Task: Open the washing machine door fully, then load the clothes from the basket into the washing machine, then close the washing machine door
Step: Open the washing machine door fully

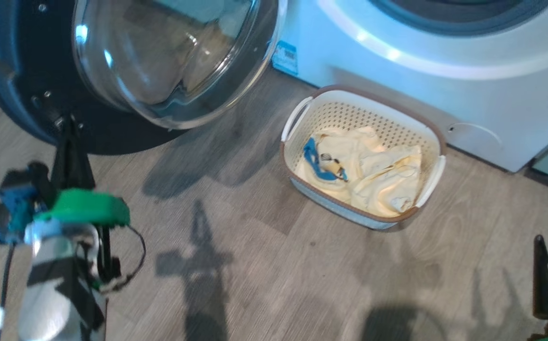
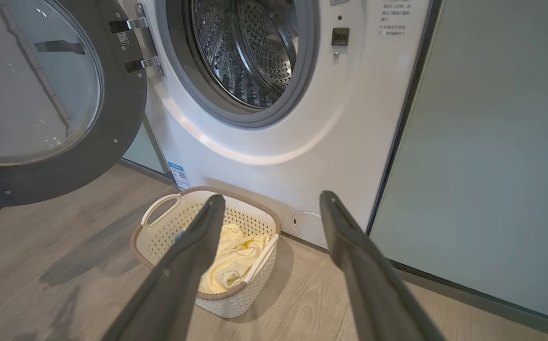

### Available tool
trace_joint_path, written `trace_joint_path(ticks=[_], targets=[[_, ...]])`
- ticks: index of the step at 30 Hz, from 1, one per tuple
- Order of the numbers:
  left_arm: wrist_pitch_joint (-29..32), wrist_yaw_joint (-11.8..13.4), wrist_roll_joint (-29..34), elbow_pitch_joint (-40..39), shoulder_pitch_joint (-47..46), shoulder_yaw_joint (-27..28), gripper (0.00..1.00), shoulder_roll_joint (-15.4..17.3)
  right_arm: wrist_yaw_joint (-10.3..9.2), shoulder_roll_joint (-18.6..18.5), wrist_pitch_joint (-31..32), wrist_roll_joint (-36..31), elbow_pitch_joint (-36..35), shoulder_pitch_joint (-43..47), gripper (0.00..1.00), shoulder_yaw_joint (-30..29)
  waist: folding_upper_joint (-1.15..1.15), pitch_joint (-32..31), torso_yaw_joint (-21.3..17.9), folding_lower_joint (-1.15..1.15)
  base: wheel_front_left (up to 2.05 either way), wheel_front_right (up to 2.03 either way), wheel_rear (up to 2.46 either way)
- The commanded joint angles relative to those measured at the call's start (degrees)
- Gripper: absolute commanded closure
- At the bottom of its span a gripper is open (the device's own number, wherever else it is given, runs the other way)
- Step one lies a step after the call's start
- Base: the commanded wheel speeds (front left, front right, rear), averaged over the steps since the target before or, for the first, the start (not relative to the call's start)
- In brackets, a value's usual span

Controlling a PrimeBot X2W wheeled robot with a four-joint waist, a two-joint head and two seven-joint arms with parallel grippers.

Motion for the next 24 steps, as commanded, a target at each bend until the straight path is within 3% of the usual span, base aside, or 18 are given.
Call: trace_joint_path(ticks=[1,5,12,16,17,18,24], targets=[[-0.35,-0.28,0.47,-3.37,0.98,2.28,1.00,1.14,-0.15,-0.25,-1.03,-0.49,-1.10,-0.94,0.00,1.50,0.00,-1.56,-1.50,0.00,0.00,0.00,0.00],[-0.35,-1.22,0.71,-8.51,7.58,-0.07,1.00,-0.54,-0.15,0.47,-1.74,-0.86,0.07,-1.36,0.00,2.20,0.00,-3.52,-3.43,0.00,0.00,0.00,0.00],[-0.35,-2.95,-0.23,-14.17,15.31,-9.70,1.00,-1.63,-0.15,1.23,-2.50,-1.50,1.12,-2.05,0.00,3.05,0.00,-5.85,-6.64,0.00,0.00,0.00,0.00],[-0.35,-2.99,-1.27,-14.26,16.70,-14.12,0.40,-1.72,-0.15,1.45,-2.65,-1.78,1.60,-2.44,0.00,3.71,0.00,-6.98,-8.59,0.00,0.00,0.00,0.00],[-0.35,-2.89,-1.30,-14.04,16.72,-14.97,0.17,-1.73,-0.15,1.49,-2.68,-1.86,1.71,-2.53,0.00,3.77,0.00,-7.28,-9.10,0.00,0.00,0.00,0.00],[-0.35,-2.85,-1.36,-13.75,16.59,-15.74,0.03,-1.74,-0.15,1.52,-2.70,-1.90,1.77,-2.57,0.00,3.78,0.00,-7.59,-9.55,0.00,0.00,0.00,0.00],[-0.34,-3.02,-1.57,-11.44,15.88,-18.04,0.00,-1.68,-0.15,1.61,-2.73,-1.45,1.02,-2.86,0.00,4.80,0.00,-9.26,-13.82,0.00,0.00,0.00,0.00]])
